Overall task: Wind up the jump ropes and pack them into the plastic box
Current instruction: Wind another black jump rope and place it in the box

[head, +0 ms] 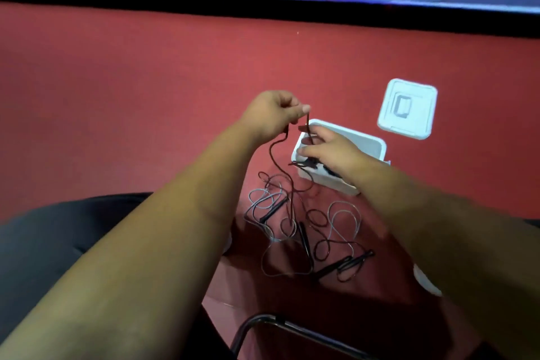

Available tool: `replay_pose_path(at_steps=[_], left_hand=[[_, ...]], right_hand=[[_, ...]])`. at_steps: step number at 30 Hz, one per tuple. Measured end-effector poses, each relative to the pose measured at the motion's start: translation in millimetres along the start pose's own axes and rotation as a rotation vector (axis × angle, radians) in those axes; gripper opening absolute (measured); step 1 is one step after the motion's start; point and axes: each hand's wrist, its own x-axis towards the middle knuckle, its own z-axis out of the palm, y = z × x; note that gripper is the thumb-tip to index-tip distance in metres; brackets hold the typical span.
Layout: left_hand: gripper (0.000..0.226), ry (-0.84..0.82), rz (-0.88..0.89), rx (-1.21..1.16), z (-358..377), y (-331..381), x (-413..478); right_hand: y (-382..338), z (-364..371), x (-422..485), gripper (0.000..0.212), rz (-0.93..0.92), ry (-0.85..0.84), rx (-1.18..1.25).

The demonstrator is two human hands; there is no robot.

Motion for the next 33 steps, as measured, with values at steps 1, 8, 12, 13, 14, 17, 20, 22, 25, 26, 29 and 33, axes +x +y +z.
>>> replay_pose_path(at_steps=[1,8,12,13,14,17,20,22,25,26,29,33], left_hand=[[0.030,0.010,0.035,-0.008,-6,22,-4],[0.034,0.144,0.253,-0.103,-44,171,-38],[0.037,0.241,0.325,-0.130,-66,243,-58],[0.038,0.254,0.334,-0.133,-72,257,-63],[0.038,0.263,0.341,-0.145,-80,271,-68],[0.035,0.289,0.345,-0.230,-102,300,-80],[0.034,0.329,0.346,-0.321,-119,317,-92],[0.032,0.343,0.331,-0.357,-128,324,-99],[0.031,0.345,0.285,-0.480,-138,327,-102],[0.033,0.335,0.271,-0.530,-141,326,-103],[0.049,0.310,0.217,-0.576,-142,319,-108],[0.063,0.215,0.119,-0.469,-134,291,-111]], right_hand=[[-15,-6,-8,0.060,-0.034,-0.022,0.010],[-111,-21,-69,0.061,-0.218,-0.017,0.102],[-152,-25,-104,0.041,-0.270,0.052,0.029],[-160,-27,-112,0.030,-0.301,0.102,0.016],[-168,-29,-118,0.018,-0.330,0.161,0.002],[-191,-40,-134,0.015,-0.384,0.286,-0.072],[-214,-50,-153,0.022,-0.434,0.315,-0.163],[-230,-56,-168,0.026,-0.446,0.322,-0.219],[-253,-63,-184,0.031,-0.479,0.323,-0.301],[-262,-64,-188,0.032,-0.489,0.328,-0.295],[-287,-69,-199,0.034,-0.492,0.380,-0.221],[-318,-76,-209,0.033,-0.409,0.367,0.064]])
